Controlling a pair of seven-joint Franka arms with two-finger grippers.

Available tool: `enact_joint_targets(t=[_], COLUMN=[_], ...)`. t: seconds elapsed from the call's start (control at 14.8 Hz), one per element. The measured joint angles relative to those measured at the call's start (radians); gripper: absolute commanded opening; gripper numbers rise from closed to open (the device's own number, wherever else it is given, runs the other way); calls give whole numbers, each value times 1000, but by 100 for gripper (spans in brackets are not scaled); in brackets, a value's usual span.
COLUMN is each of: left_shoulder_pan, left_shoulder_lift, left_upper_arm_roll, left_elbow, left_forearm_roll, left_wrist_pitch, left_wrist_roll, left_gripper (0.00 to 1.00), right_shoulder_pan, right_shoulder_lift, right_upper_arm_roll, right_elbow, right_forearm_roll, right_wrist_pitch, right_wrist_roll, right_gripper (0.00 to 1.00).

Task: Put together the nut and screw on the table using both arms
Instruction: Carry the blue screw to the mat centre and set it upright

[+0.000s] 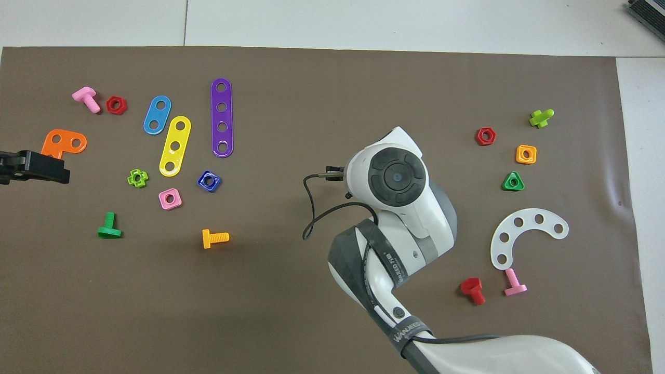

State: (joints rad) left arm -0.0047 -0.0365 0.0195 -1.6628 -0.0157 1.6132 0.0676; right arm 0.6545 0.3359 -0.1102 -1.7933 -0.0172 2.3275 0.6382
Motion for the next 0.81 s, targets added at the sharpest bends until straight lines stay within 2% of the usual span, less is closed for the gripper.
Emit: enact_joint_targets(t=[0.27, 0.47, 0.54, 0.61, 0.68, 0.81], left_shoulder_pan=[0, 0, 0, 0, 0, 0], left_shoulder_lift=[0, 0, 0, 0, 0, 0], left_upper_arm_roll=[0, 0, 0, 0, 0, 0], left_elbow=[0, 0, 0, 0, 0, 0], left_forearm_roll=[0, 0, 0, 0, 0, 0], left_wrist_pitch=[0, 0, 0, 0, 0, 0], left_wrist_roll=[0, 0, 0, 0, 0, 0], left_gripper=[100, 100, 100, 100, 100, 100], right_shoulder_pan=[61, 84, 90, 93, 95, 95], right_shoulder_lift=[76, 119, 125, 129, 132, 137], right_upper_arm_roll=[0, -1, -1, -1, -1, -3], right_elbow=[3, 3, 4, 4, 3, 1], right_forearm_roll=[-61, -68, -68, -68, -68, -68], right_wrist_pitch=[57, 95, 98, 101, 111, 126], right_wrist_roll=[152, 189, 203, 221, 237, 246], right_gripper=[0, 0, 31, 83, 100, 100])
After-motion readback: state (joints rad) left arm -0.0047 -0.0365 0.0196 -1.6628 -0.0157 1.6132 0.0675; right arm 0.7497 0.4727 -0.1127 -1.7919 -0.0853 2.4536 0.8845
